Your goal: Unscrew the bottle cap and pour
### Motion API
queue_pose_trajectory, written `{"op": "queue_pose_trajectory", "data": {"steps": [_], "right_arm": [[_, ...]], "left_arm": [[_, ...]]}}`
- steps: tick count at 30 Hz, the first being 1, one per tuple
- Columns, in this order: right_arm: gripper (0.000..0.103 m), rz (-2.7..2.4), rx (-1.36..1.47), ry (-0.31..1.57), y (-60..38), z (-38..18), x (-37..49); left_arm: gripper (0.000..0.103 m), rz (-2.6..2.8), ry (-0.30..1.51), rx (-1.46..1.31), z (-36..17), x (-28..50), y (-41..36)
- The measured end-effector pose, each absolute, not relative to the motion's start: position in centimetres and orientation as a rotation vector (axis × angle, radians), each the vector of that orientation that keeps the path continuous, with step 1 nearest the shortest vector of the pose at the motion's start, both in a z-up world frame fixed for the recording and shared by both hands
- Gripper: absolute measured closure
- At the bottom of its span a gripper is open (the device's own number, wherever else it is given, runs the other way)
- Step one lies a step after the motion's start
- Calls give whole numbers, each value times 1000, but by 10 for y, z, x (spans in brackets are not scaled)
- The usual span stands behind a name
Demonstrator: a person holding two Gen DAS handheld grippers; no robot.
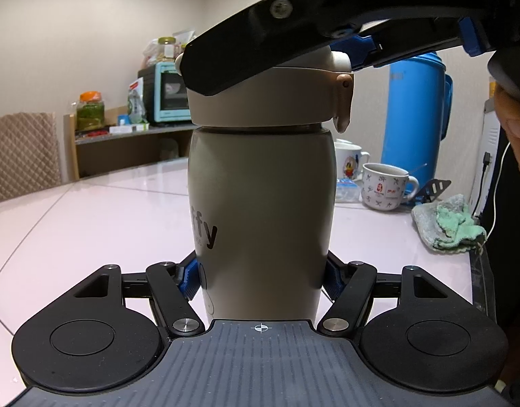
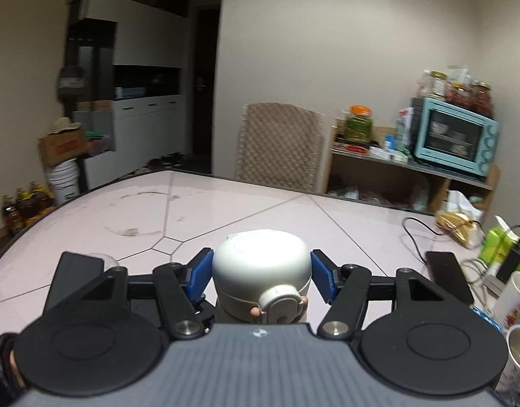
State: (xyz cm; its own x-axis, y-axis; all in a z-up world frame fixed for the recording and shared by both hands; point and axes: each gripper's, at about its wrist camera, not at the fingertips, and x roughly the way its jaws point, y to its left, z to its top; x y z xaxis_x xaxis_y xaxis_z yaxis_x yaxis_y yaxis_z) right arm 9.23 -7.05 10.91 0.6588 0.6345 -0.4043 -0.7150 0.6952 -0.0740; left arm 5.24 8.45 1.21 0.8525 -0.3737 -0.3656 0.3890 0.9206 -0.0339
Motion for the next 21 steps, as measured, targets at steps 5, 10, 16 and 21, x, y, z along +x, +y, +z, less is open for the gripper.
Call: {"op": "queue_pose_trajectory", "data": {"steps": [5,10,16,21], "right_arm": [[39,865,-262,332,-77,107,97],[39,944,-251,318,-86,106,105],[39,1009,-212,305,-98,104,112],[38,1019,-227,299,-98,105,113]], "left_arm": [[31,-403,376,36,12,53,87],[31,-405,377,34,12,53,88],[31,-406,377,38,12,54,88],[31,-408,377,35,12,54,93]]}}
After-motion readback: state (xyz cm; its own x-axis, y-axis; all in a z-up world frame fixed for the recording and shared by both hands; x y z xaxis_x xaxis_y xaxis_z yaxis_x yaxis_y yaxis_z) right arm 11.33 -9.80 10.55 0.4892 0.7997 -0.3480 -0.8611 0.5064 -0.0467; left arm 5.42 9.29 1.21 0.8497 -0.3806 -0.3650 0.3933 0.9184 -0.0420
